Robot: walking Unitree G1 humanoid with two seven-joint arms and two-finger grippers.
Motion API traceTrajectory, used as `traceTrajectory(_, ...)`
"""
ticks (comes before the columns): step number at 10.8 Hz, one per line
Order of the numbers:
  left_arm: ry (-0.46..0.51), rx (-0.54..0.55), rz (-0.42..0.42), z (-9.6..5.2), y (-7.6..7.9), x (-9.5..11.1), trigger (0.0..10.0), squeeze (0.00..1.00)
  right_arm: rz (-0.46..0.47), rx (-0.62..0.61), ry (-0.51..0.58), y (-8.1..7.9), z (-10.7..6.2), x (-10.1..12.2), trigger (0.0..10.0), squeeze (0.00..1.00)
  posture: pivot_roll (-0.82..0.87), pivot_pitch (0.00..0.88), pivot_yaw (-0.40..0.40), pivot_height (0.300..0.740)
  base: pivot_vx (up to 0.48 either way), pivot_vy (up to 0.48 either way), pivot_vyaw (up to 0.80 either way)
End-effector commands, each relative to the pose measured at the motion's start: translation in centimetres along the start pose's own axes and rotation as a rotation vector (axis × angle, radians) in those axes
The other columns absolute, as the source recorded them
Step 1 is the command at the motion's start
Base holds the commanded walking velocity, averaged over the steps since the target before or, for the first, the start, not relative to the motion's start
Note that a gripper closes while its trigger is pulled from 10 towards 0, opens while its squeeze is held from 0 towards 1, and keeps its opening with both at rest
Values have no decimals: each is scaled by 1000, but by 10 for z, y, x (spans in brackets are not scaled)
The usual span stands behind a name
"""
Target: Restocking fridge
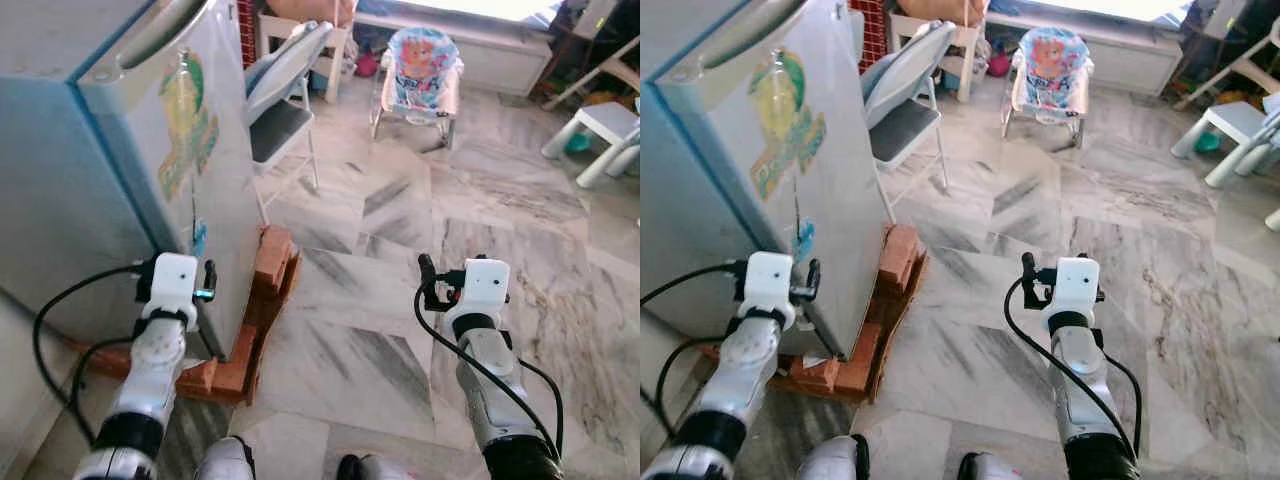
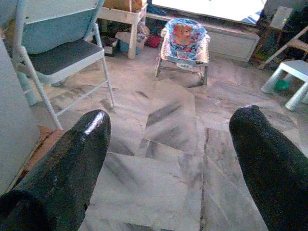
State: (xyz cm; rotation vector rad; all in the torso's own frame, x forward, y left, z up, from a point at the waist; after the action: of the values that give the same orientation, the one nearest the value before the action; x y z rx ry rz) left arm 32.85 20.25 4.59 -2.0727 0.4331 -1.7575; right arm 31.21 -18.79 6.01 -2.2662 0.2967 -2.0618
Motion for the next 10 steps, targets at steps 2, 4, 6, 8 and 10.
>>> traceTrajectory(2,64,28,15,17,0,26,10000,0,9,40,-112,2,-8,-21,10000,0,86,75,-85,740,0,0,0)
traceTrajectory(4,105,17,24,23,3,38,10000,0,-35,179,-369,-9,-28,-62,10000,0,82,76,-84,740,0,0,0)
traceTrajectory(6,368,-136,61,23,38,107,10000,0,-104,179,-545,2,-46,-89,10000,0,89,73,-97,740,0,0,0)
traceTrajectory(8,709,-515,103,-17,118,181,10000,0,-109,281,-589,-13,-48,-91,10000,0,93,68,-98,740,0,0,0)
traceTrajectory(10,760,-602,136,-28,148,194,10000,0,-141,275,-591,-14,-46,-89,10000,0,78,64,-90,740,0,0,0)
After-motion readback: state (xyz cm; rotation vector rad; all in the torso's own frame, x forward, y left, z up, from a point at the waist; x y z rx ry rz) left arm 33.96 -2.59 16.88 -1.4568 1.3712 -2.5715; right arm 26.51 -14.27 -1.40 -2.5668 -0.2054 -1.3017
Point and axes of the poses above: a point about 5 cm out from each wrist's last joint towards the gripper, its own z axis pointing out of the wrist towards the gripper, its own x axis along the axis of the wrist's last joint, y = z × x, the point moved 3 cm from there along z, pointing out of the wrist towards the gripper, and after that the axes turned 13 degrees about z, right-handed, at the moved point
